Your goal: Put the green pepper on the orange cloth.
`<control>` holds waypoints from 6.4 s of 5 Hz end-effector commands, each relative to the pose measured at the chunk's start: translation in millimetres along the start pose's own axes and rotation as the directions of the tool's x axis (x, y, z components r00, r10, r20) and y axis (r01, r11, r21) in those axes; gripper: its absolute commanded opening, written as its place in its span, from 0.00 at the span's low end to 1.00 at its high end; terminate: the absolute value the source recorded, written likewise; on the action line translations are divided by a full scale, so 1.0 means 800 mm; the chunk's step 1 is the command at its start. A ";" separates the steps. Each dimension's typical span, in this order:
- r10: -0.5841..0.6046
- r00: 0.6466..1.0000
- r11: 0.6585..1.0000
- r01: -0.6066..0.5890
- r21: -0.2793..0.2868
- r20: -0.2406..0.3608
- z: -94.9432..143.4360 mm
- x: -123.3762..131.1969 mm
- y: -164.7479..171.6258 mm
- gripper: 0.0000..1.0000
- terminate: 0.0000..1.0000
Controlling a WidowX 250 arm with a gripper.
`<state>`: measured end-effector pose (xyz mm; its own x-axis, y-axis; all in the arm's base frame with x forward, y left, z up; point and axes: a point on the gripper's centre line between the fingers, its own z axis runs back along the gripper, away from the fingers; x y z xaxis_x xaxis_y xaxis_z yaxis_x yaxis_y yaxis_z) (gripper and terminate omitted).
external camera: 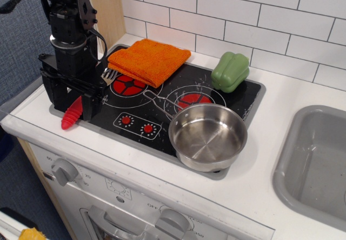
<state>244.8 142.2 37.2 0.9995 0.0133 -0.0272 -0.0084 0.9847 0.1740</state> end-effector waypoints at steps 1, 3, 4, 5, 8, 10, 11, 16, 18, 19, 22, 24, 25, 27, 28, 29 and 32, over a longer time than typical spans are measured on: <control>0.000 1.000 1.000 0.000 0.000 0.000 0.000 0.000 0.000 1.00 0.00; -0.107 0.991 0.994 0.106 0.009 0.079 0.059 0.050 -0.063 1.00 0.00; -0.121 0.982 0.992 0.125 -0.024 0.145 0.114 0.082 -0.106 1.00 0.00; -0.175 0.967 0.968 0.203 -0.144 0.184 0.119 0.122 -0.162 1.00 0.00; -0.130 0.986 0.966 0.149 -0.210 0.104 0.065 0.181 -0.205 1.00 0.00; -0.162 0.984 0.971 0.174 -0.167 0.080 0.059 0.193 -0.200 1.00 0.00; -0.188 0.978 0.968 0.200 -0.151 0.085 0.065 0.196 -0.188 1.00 0.00; -0.297 0.951 0.940 0.306 -0.148 0.083 0.042 0.220 -0.201 1.00 0.00; -0.280 0.951 0.940 0.300 -0.165 0.131 0.055 0.213 -0.196 0.00 0.00; -0.272 0.946 0.939 0.301 -0.169 0.175 0.076 0.201 -0.182 0.00 0.00; -0.137 0.986 0.990 0.138 -0.003 0.094 0.071 0.149 -0.058 0.00 0.00; -0.099 0.994 0.995 0.099 0.000 0.051 0.045 0.151 -0.027 0.00 0.00; -0.080 0.996 0.997 0.081 -0.007 0.036 0.036 0.155 -0.014 0.00 0.00; -0.090 0.995 0.994 0.092 -0.053 0.042 0.037 0.154 -0.020 1.00 0.00; -0.090 0.995 0.994 0.093 -0.054 0.050 0.042 0.154 -0.019 1.00 0.00; -0.078 0.995 0.995 0.082 -0.059 0.065 0.052 0.150 -0.014 1.00 0.00; -0.075 0.986 0.993 0.088 -0.084 0.152 0.088 0.126 -0.015 1.00 0.00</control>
<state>348.1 119.9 72.5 0.9956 -0.0805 0.0484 0.0776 0.9952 0.0600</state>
